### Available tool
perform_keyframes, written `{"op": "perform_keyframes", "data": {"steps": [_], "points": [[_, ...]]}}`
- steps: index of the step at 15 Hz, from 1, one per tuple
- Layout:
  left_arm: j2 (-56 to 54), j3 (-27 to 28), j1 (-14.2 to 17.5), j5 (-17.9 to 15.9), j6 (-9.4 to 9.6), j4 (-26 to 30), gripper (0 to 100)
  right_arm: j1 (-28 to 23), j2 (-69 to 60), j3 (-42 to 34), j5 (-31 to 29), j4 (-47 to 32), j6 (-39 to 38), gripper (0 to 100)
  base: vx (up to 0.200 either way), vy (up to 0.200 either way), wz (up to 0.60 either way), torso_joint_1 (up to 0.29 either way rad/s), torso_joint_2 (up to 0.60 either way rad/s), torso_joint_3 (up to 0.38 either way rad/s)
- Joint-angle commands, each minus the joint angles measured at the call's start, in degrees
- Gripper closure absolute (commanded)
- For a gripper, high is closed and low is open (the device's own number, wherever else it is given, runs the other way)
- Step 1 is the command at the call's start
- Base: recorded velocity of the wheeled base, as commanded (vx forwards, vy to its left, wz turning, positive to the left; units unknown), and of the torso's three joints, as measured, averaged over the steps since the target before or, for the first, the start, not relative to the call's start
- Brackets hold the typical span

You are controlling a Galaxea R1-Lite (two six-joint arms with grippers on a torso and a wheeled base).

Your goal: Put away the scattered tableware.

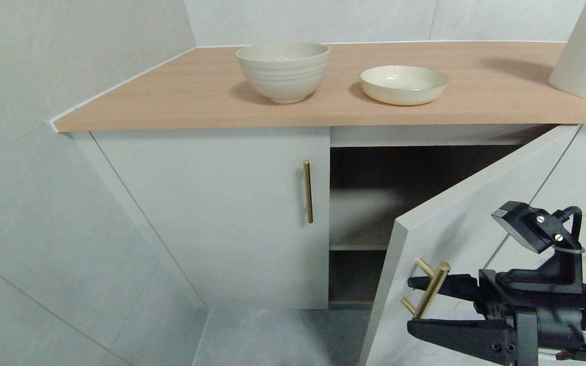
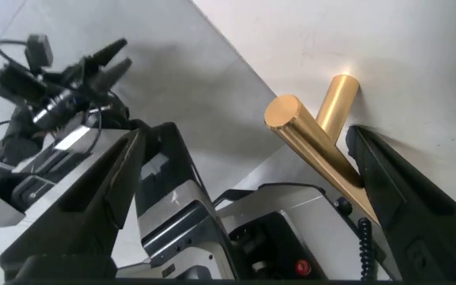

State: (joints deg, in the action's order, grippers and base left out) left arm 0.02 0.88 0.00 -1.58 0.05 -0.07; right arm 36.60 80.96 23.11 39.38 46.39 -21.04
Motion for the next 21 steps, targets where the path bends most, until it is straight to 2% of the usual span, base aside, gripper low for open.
{"op": "perform_keyframes", "data": {"steps": [1,2,3,5,8,9,10,11,13,14,15,16,18,20,21], "points": [[2.52,9.23,-0.70,-5.80,-1.81,0.95,0,-0.03,-0.89,-1.14,0.18,-0.24,-0.05,0,0.000,0.000,0.00,0.000,0.00,0.000],[4.99,13.18,-1.49,-8.43,-2.86,2.27,0,-0.03,-0.89,-1.23,0.18,-0.24,-0.05,0,0.000,0.000,0.00,0.000,0.00,0.000],[12.28,23.56,-1.85,-13.18,-6.29,5.52,0,-0.03,-0.98,-1.40,0.18,-0.24,-0.05,0,0.000,0.000,0.00,0.000,0.00,0.000],[24.85,32.26,-1.76,-18.28,-10.95,6.23,0,-0.03,-0.80,-1.40,0.35,-0.15,-0.05,0,0.000,0.000,0.00,0.000,0.00,0.000],[40.32,35.07,-2.46,-26.10,-11.21,5.87,0,-0.03,-0.89,-1.67,0.44,-0.15,-0.05,0,0.000,0.000,0.00,0.000,0.00,0.000],[48.32,35.33,-5.89,-26.89,-11.47,2.53,0,-0.03,-0.89,-2.11,0.44,-0.15,-0.05,0,0.000,0.000,0.00,0.000,0.00,0.000],[54.56,35.51,-8.70,-26.89,-12.09,-3.62,0,-0.03,-0.71,-2.37,0.44,-0.15,-0.05,0,0.000,0.000,0.00,0.000,0.00,0.000],[59.74,35.51,-10.63,-26.89,-13.67,-10.47,0,-0.03,-0.63,-3.07,0.44,-0.15,0.04,0,0.000,0.000,0.00,0.000,0.00,0.000],[68.35,35.86,-17.75,-26.72,-17.01,-20.05,0,-0.12,-0.80,-3.16,0.44,-0.15,-0.05,0,0.000,0.000,0.00,0.000,0.00,0.000],[75.56,35.60,-24.43,-25.22,-21.58,-26.47,0,-0.12,-0.80,-3.25,0.44,-0.15,0.04,0,0.000,0.000,0.00,0.000,0.00,0.000],[81.19,35.42,-29.09,-23.29,-24.75,-32.18,0,-0.12,-0.71,-3.34,0.35,-0.15,0.12,0,0.000,0.000,0.00,0.000,0.00,0.000],[86.37,35.42,-31.99,-21.00,-26.06,-37.54,0,-0.12,-0.89,-3.34,0.44,-0.15,0.12,0,0.000,0.000,0.00,0.000,0.00,0.000],[95.78,38.85,-36.12,-13.62,-25.19,-48.53,0,-0.12,-0.98,-3.34,0.35,-0.07,0.12,0,0.000,0.000,0.00,0.000,0.00,0.000],[98.33,40.78,-37.18,-12.04,-23.08,-49.59,0,-0.12,-0.89,-3.34,0.35,-0.07,0.12,0,0.000,0.000,0.00,0.000,0.00,0.000],[98.41,40.17,-37.27,-12.13,-23.08,-49.41,0,-0.12,-0.89,-3.34,0.35,-0.15,0.04,0,0.000,0.000,0.00,0.000,0.00,0.000]]}}
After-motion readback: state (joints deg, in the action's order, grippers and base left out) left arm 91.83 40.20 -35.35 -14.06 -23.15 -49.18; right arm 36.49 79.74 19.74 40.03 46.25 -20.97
